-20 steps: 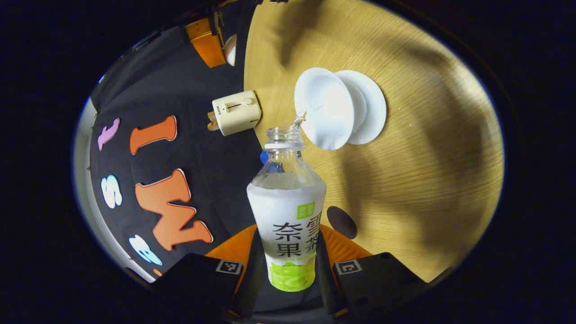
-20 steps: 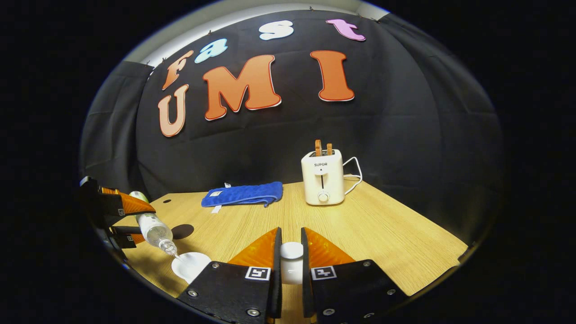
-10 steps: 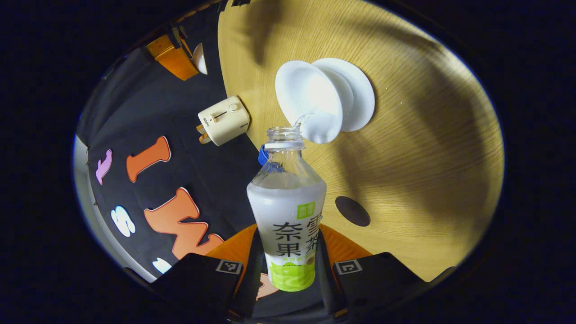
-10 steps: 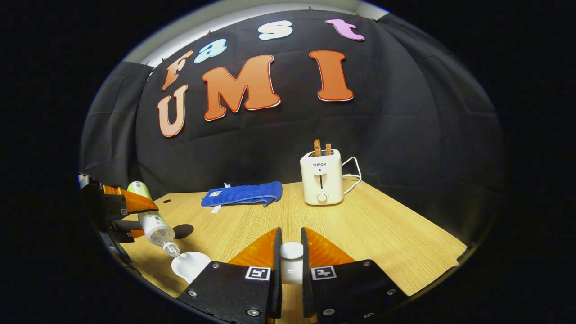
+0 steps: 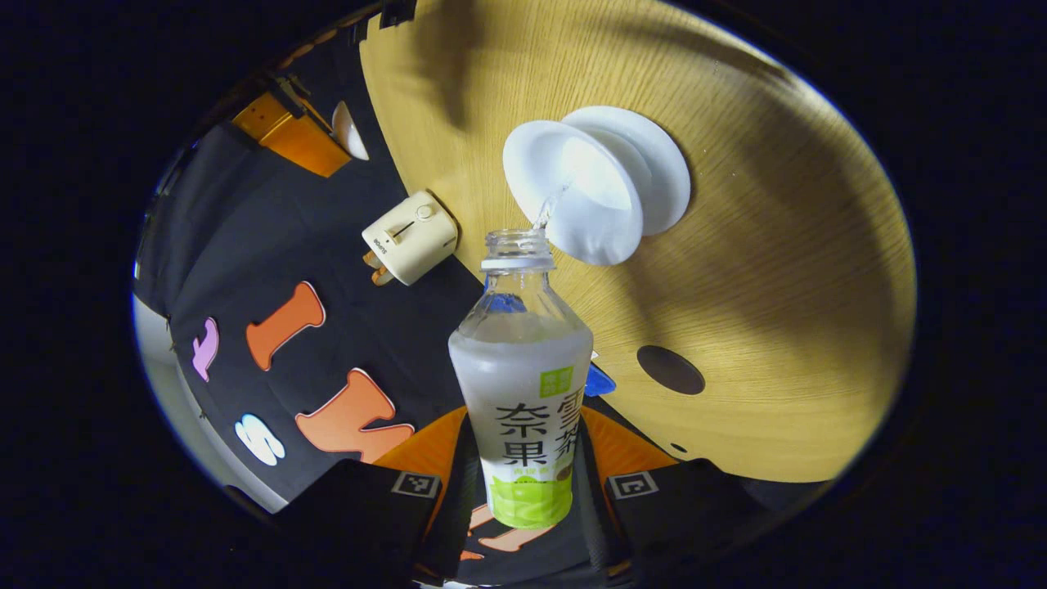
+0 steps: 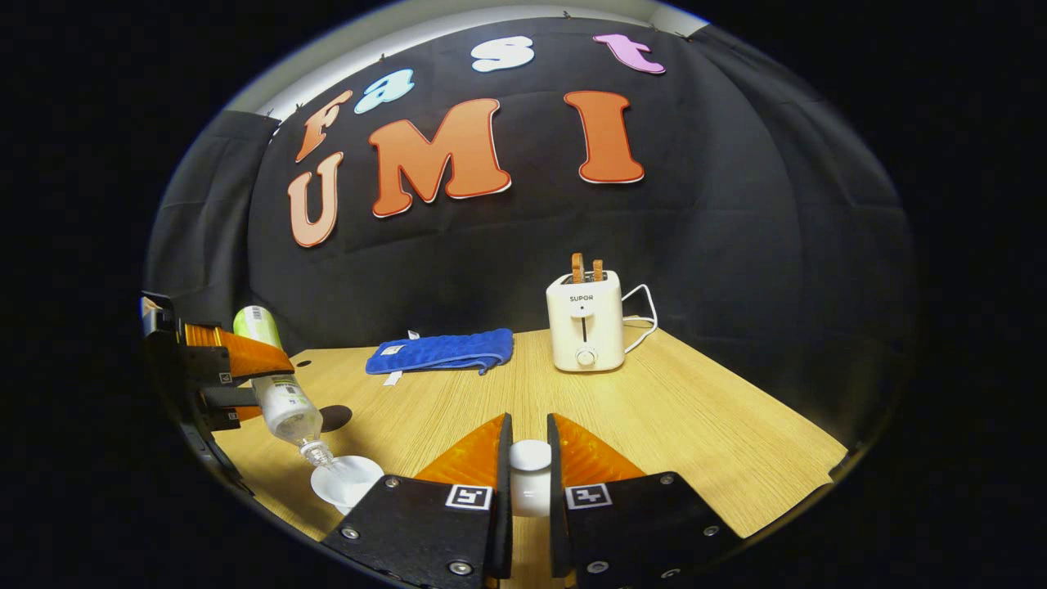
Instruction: Open the teacup lid with one hand, grasp the water bottle and pour water into the teacup with the other hand; after pouring, place the water bottle on the coaster and then close the teacup lid.
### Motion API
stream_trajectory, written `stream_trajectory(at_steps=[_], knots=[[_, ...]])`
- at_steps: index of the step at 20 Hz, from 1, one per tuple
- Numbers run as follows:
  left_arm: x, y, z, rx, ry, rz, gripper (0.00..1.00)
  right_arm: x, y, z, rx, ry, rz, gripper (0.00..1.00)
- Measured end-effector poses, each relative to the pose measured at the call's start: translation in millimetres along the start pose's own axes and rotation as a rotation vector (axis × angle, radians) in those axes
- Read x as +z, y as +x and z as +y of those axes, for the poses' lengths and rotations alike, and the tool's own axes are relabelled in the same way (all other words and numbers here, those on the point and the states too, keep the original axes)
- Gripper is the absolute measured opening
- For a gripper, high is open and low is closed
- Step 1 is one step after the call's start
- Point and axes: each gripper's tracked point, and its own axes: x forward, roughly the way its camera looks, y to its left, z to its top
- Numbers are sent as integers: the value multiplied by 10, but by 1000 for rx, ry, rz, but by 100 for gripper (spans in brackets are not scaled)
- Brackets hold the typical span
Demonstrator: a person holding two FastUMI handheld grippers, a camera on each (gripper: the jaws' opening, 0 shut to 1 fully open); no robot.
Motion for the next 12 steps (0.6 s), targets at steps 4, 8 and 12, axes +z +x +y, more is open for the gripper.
stream_trajectory(at_steps=[4, 8, 12], knots=[[-6, -29, 80, 20, 62, 10, 60, 5, -3, -9, -6, 4, 0, 18], [3, -10, 87, 14, 75, 1, 60, 8, -7, -22, -13, 9, -1, 18], [6, 36, -68, -49, -43, -26, 60, 1, -8, -26, -17, 17, 1, 18]])
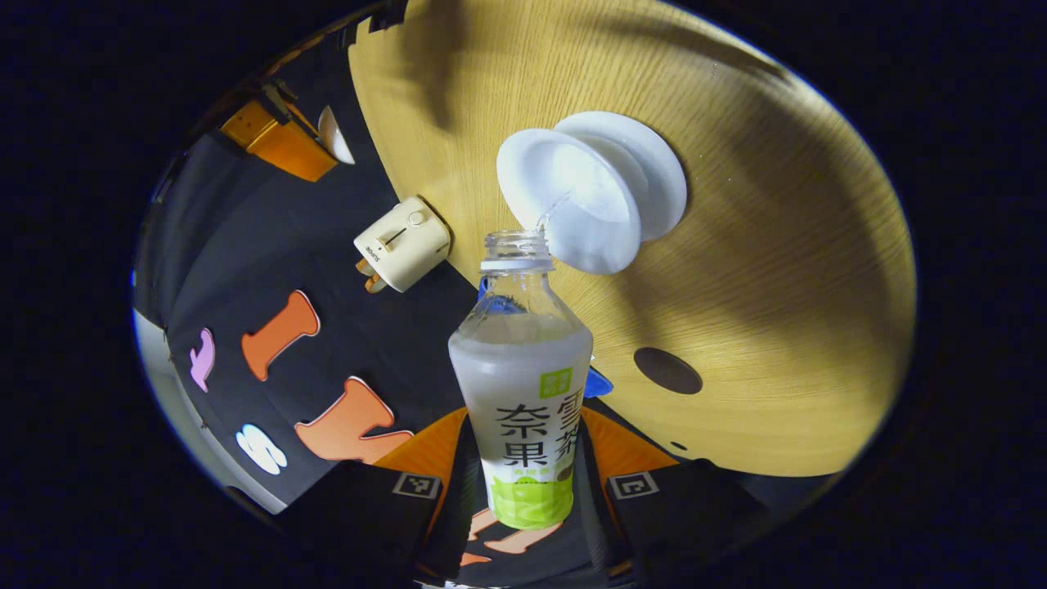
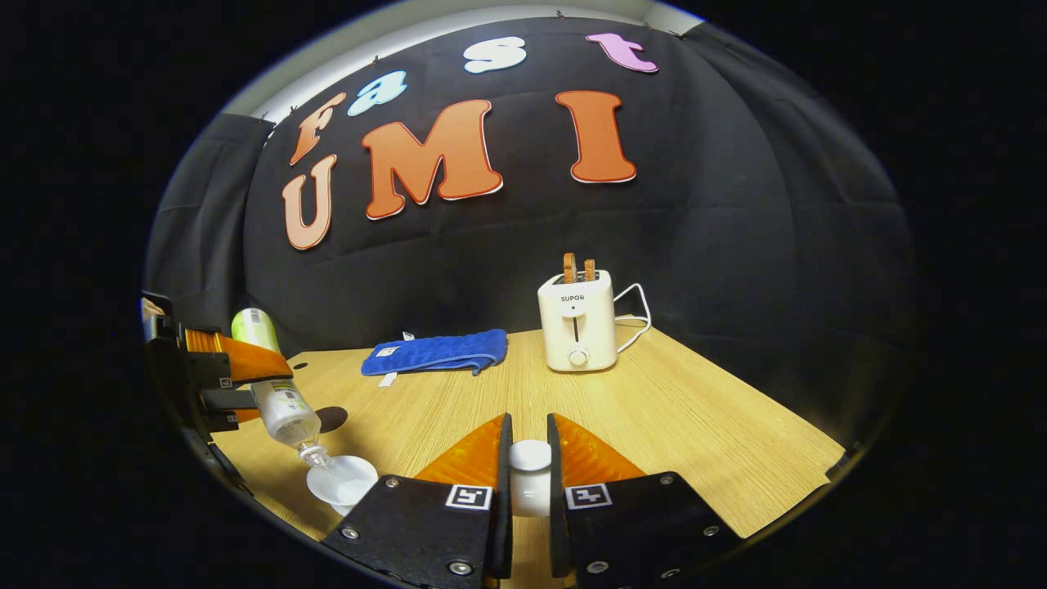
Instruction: Open the teacup lid with one hand, grasp the water bottle and pour water into the teacup with the other hand; after pouring, place the water bottle on the coaster and then close the teacup lid.
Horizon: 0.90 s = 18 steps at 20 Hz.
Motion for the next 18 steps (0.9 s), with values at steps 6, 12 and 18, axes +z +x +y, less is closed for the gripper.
stream_trajectory(at_steps=[6, 12, 18], knots=[[53, -76, -350, -84, -446, -47, 60, -51, 14, 8, 7, 13, 14, 18], [81, -11, -451, -90, -867, -92, 60, -117, 17, 22, 11, 7, 26, 18], [15, 104, -654, -108, -1308, -94, 60, -206, 26, 63, 15, 1, 48, 18]])
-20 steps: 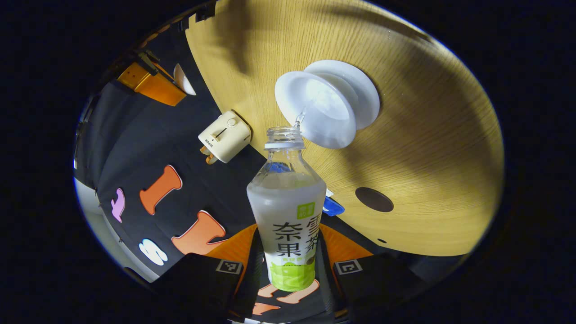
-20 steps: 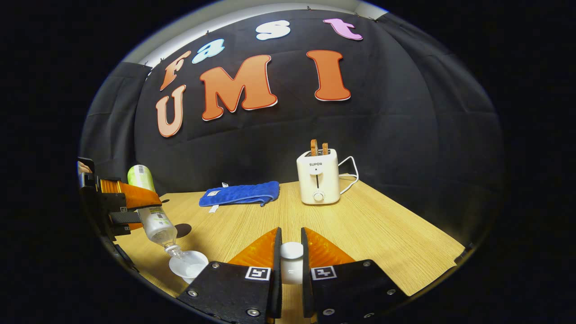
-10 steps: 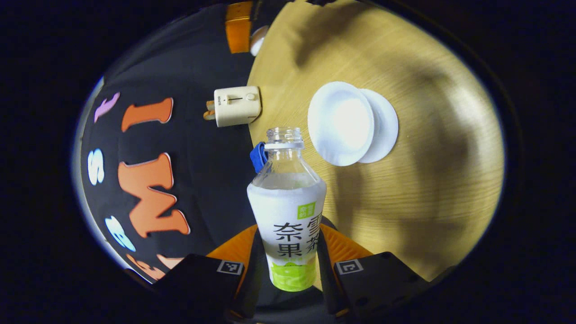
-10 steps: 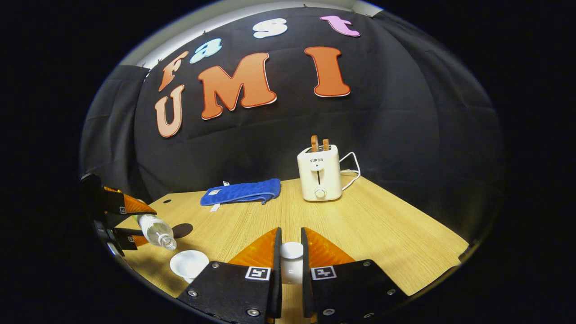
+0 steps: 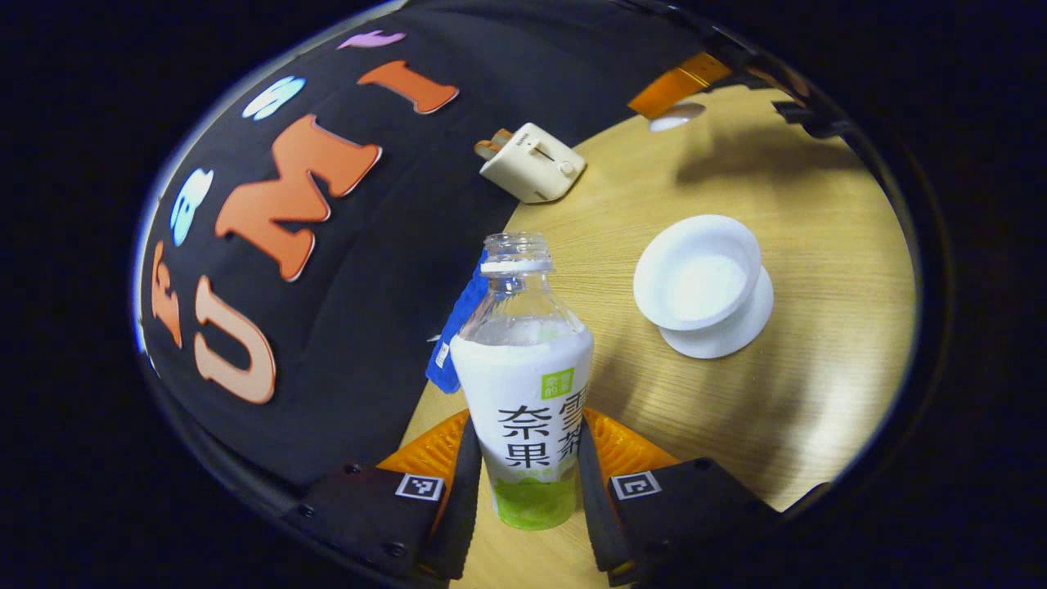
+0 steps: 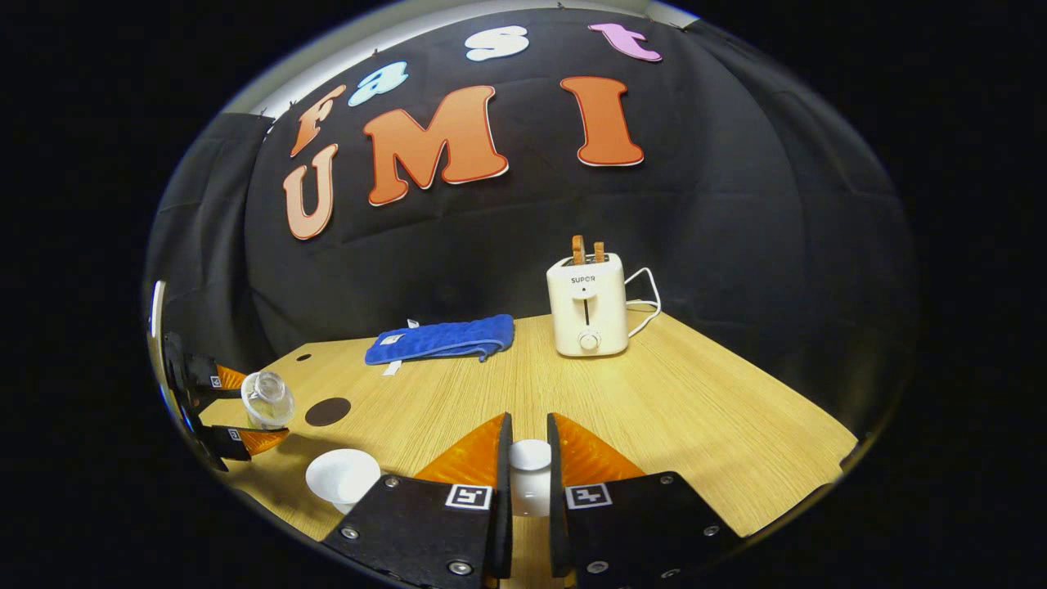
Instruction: Open the teacup lid with one hand, grasp the water bottle and pour water into the teacup with the other hand; after pouring, place the water bottle on the coaster and then close the teacup lid.
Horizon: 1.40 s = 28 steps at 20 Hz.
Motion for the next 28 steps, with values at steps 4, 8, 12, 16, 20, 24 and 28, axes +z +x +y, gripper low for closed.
stream_trajectory(at_steps=[4, 8, 12, 16, 20, 24, 28], knots=[[-159, -43, 335, 58, -296, -43, 56, -36, 20, -2, -5, -8, 9, 18], [-310, -90, 715, 95, -564, -87, 57, -72, 38, 8, -1, 3, 22, 18], [-359, 132, 1248, 139, -771, -171, 62, -94, 45, -5, -2, 2, 27, 18], [-247, 334, 1432, 145, -859, -234, 58, -151, 75, -7, -5, -2, 44, 18], [-237, 682, 1322, 110, -892, -212, 58, -180, 101, -9, -9, -6, 54, 18], [-261, 822, 1271, 110, -924, -205, 59, -208, 119, -19, -17, -13, 63, 18], [-268, 925, 1231, 106, -928, -202, 59, -248, 138, -13, -19, -18, 74, 18]])
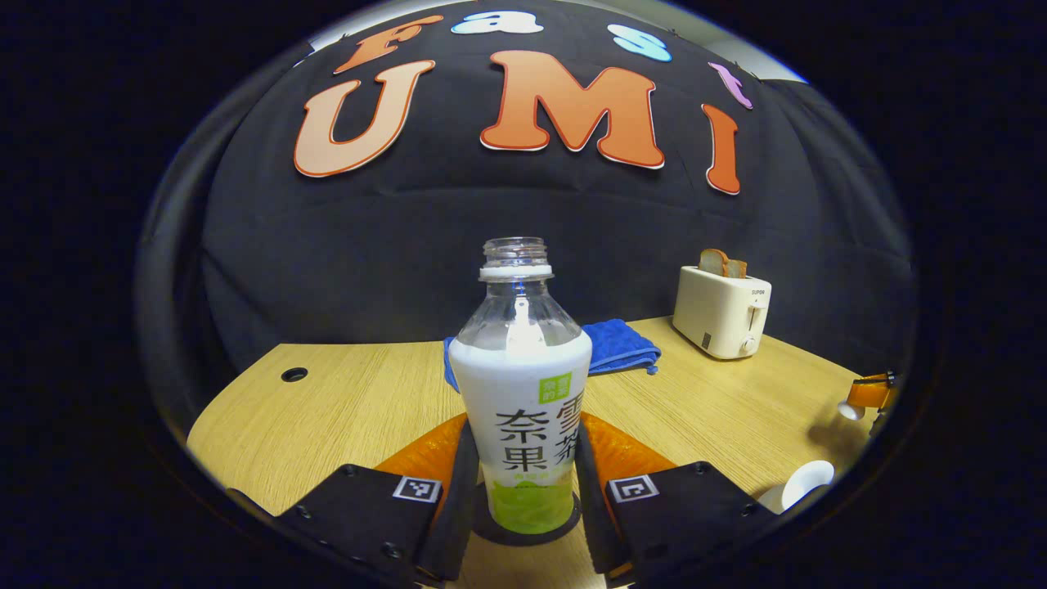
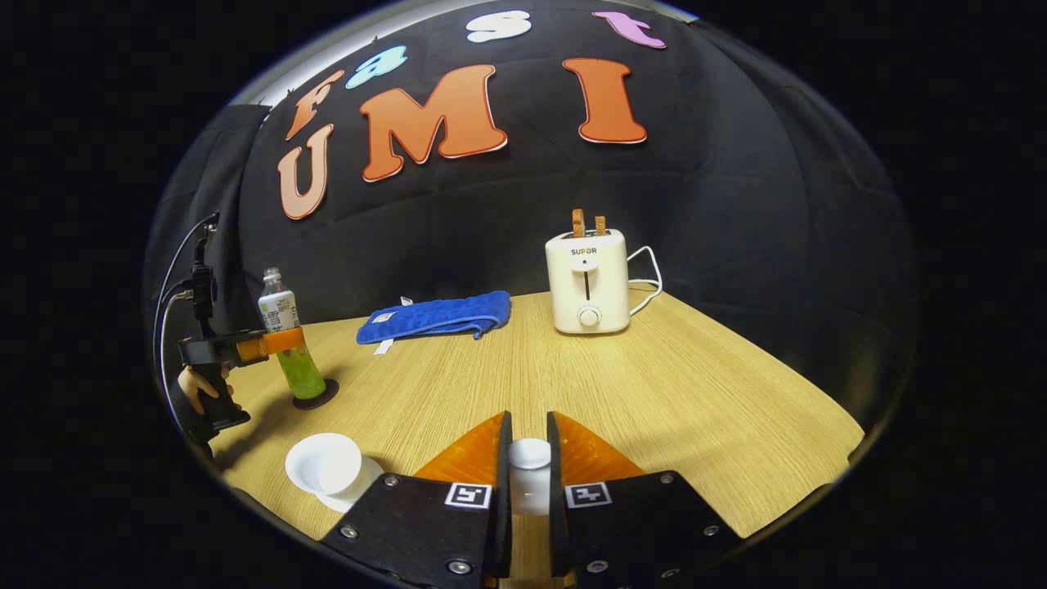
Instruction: Open the teacup lid with one hand, grasp the water bottle and pour water into the teacup with the other hand; after pouring, place the water bottle on the coaster and then close the teacup lid.
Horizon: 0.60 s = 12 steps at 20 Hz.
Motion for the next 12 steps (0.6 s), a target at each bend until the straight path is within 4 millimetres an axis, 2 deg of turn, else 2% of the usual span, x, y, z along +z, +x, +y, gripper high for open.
stream_trajectory(at_steps=[7, 12], knots=[[-19, 1, 54, 11, -15, -14, 59, -23, 16, 42, 3, -9, 9, 19], [-37, -11, 79, 15, -30, -22, 67, -20, 18, 82, 8, -17, 7, 19]])
